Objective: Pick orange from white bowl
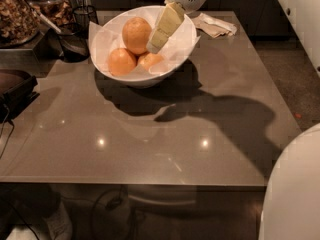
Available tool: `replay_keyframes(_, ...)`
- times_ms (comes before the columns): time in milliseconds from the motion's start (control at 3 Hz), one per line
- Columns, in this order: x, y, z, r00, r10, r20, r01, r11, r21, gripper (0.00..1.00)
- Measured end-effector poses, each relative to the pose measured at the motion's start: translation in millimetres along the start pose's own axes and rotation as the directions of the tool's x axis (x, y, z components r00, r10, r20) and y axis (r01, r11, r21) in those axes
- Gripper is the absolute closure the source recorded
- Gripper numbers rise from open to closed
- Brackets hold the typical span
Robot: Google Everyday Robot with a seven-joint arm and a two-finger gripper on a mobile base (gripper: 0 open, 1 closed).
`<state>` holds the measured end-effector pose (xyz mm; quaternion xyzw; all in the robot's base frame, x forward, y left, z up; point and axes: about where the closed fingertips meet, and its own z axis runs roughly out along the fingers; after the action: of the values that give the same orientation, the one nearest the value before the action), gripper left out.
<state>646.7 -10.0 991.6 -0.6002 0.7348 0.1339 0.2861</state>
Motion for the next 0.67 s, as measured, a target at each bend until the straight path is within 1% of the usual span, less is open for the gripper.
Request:
replay_keyframes(333,0.0,-0.1,0.0,1.000,0.000,0.000,0.000,1.0000,0.000,0.00)
replay_keyframes(667,-1.0,-3.3,2.1,1.000,0.007,0.018,-0.007,0.9999,-0.009,0.00)
